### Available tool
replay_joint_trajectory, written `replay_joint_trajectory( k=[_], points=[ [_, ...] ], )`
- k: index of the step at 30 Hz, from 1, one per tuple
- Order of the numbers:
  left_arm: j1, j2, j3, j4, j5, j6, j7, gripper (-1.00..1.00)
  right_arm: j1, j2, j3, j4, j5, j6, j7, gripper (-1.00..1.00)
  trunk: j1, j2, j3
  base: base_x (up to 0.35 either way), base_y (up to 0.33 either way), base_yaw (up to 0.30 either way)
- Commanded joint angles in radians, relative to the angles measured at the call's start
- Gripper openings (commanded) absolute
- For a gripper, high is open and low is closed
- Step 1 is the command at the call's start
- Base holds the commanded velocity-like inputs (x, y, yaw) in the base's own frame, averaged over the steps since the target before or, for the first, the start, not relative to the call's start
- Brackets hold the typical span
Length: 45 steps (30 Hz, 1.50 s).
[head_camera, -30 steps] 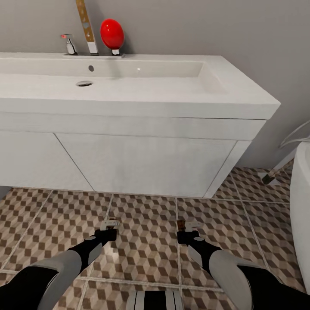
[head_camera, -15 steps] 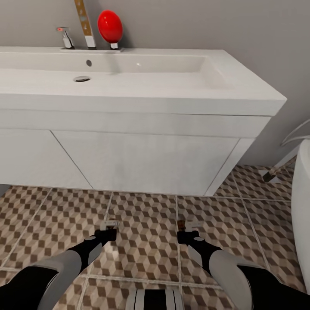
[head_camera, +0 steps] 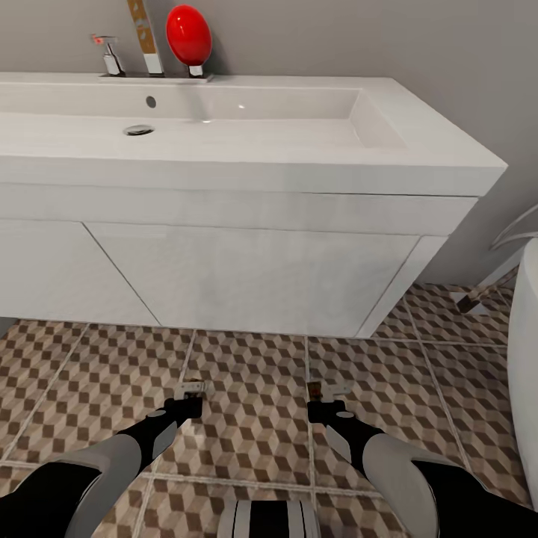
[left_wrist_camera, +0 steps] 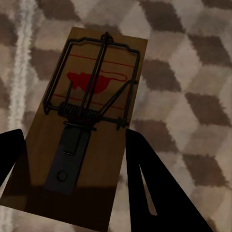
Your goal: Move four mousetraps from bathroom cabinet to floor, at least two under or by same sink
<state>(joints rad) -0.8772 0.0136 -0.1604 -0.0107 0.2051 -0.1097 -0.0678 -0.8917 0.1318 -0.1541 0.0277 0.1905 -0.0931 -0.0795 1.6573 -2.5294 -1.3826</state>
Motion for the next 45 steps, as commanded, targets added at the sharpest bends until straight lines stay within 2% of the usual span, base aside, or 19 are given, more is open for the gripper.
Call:
replay_joint_trajectory(
  k=[1, 5, 22, 33, 45],
  points=[
    [0.000, 0.000, -0.008, 0.001, 0.007, -0.004, -0.002, -1.00, -0.001, 0.000, -0.008, 0.003, 0.010, -0.005, -0.005, -1.00, 0.000, -0.001, -0.005, 0.000, 0.000, 0.000],
    [0.000, 0.000, -0.008, 0.001, 0.007, -0.004, -0.003, -1.00, -0.001, 0.000, -0.008, 0.003, 0.010, -0.005, -0.005, -1.00, 0.002, -0.001, -0.020, 0.000, 0.000, 0.000],
    [0.000, 0.002, -0.008, 0.001, 0.005, -0.004, -0.003, -1.00, -0.001, 0.000, -0.008, 0.003, 0.011, -0.005, -0.005, -1.00, 0.002, -0.001, -0.020, 0.000, 0.000, 0.000],
    [-0.001, 0.002, -0.008, 0.000, 0.006, -0.004, -0.003, -1.00, -0.001, 0.000, -0.008, 0.003, 0.010, -0.006, -0.005, -1.00, 0.007, -0.004, -0.063, 0.000, 0.000, 0.000],
    [0.000, 0.002, -0.008, 0.000, 0.008, -0.004, -0.003, -1.00, -0.001, 0.000, -0.008, 0.003, 0.011, -0.016, -0.005, -1.00, 0.007, -0.004, -0.063, 0.000, 0.000, 0.000]
  ],
)
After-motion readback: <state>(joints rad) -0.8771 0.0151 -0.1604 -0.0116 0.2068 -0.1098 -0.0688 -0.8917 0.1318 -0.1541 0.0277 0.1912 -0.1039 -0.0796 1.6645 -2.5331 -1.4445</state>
